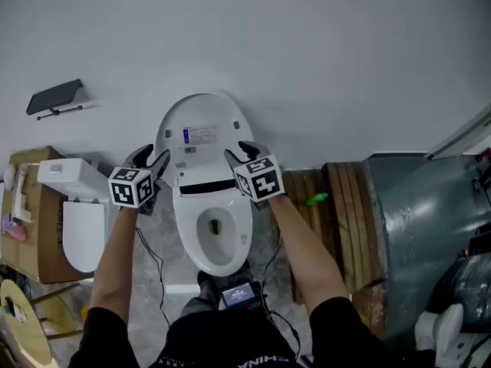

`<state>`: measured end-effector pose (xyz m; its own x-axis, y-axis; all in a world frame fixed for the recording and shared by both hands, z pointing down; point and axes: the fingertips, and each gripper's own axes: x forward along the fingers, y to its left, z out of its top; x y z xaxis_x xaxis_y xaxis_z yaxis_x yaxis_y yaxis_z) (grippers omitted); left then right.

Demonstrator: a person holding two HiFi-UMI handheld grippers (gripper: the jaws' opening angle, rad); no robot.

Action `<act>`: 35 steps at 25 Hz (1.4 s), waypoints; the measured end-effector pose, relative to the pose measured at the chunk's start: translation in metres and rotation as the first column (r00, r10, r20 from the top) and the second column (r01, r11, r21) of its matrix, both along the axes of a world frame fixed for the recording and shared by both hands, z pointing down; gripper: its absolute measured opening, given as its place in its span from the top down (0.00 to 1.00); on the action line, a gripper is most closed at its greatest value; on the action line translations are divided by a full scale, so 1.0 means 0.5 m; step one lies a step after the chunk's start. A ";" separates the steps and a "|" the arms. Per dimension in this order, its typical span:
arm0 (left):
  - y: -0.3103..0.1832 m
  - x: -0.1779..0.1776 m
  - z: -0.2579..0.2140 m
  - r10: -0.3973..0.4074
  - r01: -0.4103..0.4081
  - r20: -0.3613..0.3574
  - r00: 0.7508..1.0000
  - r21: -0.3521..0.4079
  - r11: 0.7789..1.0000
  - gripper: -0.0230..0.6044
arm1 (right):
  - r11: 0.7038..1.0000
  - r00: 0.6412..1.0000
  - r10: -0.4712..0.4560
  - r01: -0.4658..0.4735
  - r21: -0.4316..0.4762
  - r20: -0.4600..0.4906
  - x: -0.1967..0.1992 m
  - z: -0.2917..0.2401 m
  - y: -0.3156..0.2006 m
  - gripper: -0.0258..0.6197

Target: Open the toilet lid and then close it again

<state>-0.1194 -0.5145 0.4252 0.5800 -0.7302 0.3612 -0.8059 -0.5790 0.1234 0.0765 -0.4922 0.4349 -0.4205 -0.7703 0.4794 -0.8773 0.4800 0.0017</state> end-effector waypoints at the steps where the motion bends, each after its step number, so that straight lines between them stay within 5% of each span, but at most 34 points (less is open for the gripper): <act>1: -0.016 0.007 0.000 -0.001 0.001 0.015 1.000 0.005 1.000 0.62 | 1.000 1.000 -0.005 0.005 0.003 -0.012 0.007 0.003 -0.022 0.72; 17: -0.291 0.056 0.005 -0.055 0.044 0.167 0.984 0.070 0.997 0.63 | 0.997 0.987 -0.057 0.065 0.045 -0.153 0.022 -0.015 -0.310 0.72; 22: -0.328 0.053 0.032 -0.093 0.088 0.166 0.982 0.036 0.995 0.67 | 0.997 0.984 -0.065 0.069 0.018 -0.165 0.017 0.005 -0.349 0.72; 24: -0.336 0.052 0.039 -0.099 0.095 0.177 0.979 0.030 0.995 0.77 | 0.998 0.984 -0.061 0.062 0.005 -0.165 0.018 0.017 -0.357 0.72; 35: -0.326 0.056 0.040 -0.078 0.076 0.180 0.981 0.015 0.997 0.78 | 1.000 0.985 -0.002 0.007 0.030 -0.171 0.017 0.035 -0.376 0.73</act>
<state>-0.0913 -0.6776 0.4454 0.4476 -0.7735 0.4488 -0.8567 -0.5147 -0.0327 0.0851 -0.6804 0.4521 -0.3374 -0.7838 0.5213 -0.8608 0.4811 0.1662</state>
